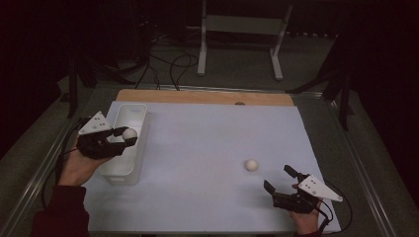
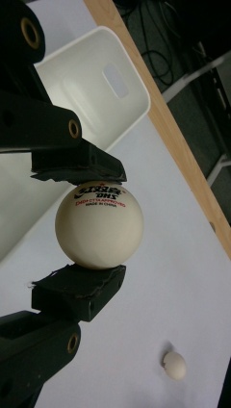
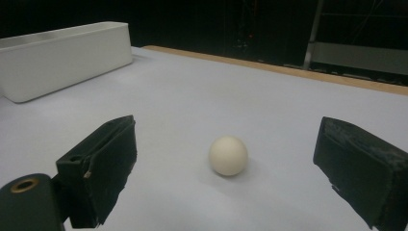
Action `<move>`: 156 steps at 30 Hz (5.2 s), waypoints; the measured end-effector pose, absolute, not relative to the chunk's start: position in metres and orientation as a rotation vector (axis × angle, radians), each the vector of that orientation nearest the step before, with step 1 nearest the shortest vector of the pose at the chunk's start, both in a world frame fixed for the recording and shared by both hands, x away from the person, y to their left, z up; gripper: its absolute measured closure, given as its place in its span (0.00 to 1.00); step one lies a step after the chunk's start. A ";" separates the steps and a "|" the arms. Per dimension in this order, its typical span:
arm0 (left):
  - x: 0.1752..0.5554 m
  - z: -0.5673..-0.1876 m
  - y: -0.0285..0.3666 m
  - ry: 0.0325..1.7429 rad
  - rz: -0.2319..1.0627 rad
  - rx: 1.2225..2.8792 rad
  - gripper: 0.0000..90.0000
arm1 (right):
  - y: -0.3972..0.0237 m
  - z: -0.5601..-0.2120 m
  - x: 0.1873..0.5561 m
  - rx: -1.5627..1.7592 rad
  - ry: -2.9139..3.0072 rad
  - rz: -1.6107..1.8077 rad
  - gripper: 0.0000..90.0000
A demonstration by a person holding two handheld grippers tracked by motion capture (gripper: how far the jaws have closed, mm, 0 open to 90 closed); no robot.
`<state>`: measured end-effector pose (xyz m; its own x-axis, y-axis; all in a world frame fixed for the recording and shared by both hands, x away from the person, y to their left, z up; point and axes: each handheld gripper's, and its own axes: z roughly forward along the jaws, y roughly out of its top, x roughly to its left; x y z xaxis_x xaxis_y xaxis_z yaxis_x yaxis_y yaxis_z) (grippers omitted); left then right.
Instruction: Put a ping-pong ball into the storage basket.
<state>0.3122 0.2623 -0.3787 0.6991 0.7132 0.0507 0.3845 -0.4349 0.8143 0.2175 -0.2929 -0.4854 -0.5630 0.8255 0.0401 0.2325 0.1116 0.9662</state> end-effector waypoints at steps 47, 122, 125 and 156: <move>0.305 -0.388 0.285 0.945 0.549 2.046 0.06 | -0.292 -0.486 0.218 1.031 1.872 1.466 0.08; 0.337 -0.396 0.128 0.717 0.440 2.072 0.00 | -0.294 -0.486 0.219 1.031 1.864 1.472 0.08; 0.338 -0.397 0.124 0.706 0.441 2.082 0.00 | -0.294 -0.486 0.219 1.031 1.865 1.471 0.08; 0.344 -0.412 0.085 0.658 0.403 2.083 0.00 | -0.296 -0.485 0.218 1.035 1.859 1.479 0.08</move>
<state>0.3442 0.0851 -0.4118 0.8061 0.5906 0.0377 0.3016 -0.4648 0.8325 0.2185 -0.2955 -0.4851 -0.5569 0.8292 0.0474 0.2325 0.1009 0.9673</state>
